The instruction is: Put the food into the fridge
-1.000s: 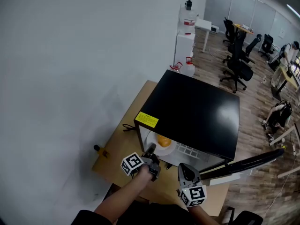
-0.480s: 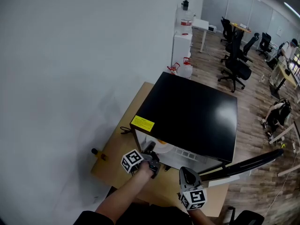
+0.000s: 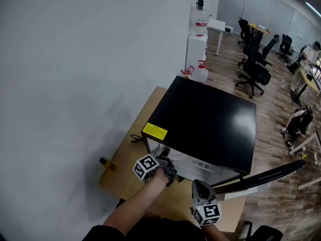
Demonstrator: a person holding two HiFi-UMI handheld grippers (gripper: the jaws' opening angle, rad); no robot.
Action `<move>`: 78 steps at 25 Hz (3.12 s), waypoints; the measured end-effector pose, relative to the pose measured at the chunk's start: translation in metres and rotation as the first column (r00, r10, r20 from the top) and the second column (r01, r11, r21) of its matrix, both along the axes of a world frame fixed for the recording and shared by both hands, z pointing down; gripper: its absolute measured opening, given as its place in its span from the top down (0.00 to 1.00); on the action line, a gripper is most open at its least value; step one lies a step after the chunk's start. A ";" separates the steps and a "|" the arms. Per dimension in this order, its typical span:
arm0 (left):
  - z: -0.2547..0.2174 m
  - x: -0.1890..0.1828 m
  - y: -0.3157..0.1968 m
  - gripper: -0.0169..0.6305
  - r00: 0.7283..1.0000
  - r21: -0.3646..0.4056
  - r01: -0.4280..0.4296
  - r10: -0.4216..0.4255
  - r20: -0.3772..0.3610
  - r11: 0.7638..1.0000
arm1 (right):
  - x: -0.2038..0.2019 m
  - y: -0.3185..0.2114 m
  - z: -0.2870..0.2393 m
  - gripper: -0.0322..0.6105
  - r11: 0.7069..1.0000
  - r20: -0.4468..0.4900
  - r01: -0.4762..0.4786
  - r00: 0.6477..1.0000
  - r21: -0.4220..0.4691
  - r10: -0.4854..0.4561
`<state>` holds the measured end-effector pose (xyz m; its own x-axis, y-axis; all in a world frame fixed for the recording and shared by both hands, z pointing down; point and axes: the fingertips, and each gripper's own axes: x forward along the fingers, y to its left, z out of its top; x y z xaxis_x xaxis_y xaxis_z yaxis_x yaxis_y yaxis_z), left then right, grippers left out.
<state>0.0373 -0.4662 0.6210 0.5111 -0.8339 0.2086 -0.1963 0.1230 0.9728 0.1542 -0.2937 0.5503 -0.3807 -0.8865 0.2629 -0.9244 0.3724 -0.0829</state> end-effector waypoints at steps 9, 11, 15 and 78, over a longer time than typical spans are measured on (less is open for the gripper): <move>-0.004 0.000 -0.008 0.93 0.993 -0.037 0.003 0.002 0.121 0.999 | 0.001 0.011 0.001 0.86 1.000 0.001 0.011 1.000 -0.001 -0.011; -0.004 0.001 -0.010 0.93 0.988 -0.038 -0.002 0.008 0.152 0.999 | 0.001 0.014 0.001 0.86 1.000 0.001 0.007 1.000 -0.002 -0.007; -0.006 0.007 -0.016 0.93 0.973 -0.030 -0.037 0.043 0.226 0.999 | 0.003 0.019 0.002 0.86 1.000 -0.001 0.003 1.000 0.003 -0.003; 0.001 0.028 -0.018 0.46 0.392 0.147 -0.407 0.027 0.920 0.902 | 0.013 0.090 0.014 0.86 0.994 0.010 -0.101 0.995 -0.038 0.102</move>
